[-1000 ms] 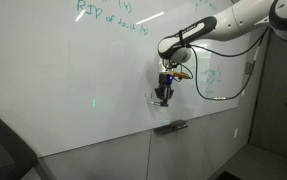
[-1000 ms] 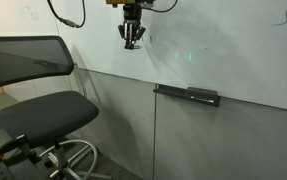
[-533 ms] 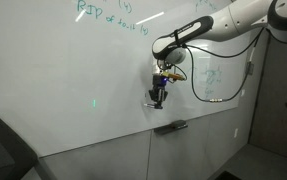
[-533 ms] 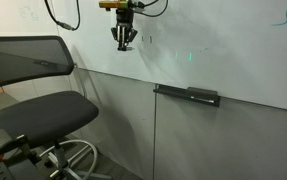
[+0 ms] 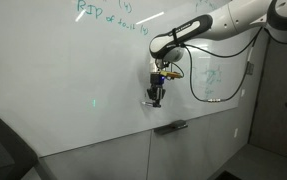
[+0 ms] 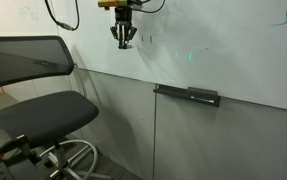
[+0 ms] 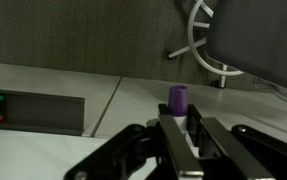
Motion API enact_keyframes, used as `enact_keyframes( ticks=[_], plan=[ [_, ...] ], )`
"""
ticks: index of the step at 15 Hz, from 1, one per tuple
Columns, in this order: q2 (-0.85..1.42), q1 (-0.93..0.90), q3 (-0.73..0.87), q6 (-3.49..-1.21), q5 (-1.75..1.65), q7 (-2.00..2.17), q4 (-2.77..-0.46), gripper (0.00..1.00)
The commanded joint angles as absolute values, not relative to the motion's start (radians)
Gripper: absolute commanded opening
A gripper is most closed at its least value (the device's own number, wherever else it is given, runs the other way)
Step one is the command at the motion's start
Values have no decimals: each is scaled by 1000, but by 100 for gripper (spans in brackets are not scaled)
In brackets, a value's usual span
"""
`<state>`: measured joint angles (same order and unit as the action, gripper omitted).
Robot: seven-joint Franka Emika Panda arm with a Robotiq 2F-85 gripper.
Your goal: Use pen on the left side of the pen holder to draw a smiley face
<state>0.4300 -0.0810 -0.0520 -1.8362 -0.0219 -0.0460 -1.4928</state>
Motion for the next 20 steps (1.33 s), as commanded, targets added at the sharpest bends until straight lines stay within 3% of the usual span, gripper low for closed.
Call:
enact_keyframes(
  ticks=[1,20],
  plan=[
    [469,-90,-51,-1832,-64,-59,-1425,6],
    [544,-81,-33,-1822,-112,-60,-1355,6]
  ],
)
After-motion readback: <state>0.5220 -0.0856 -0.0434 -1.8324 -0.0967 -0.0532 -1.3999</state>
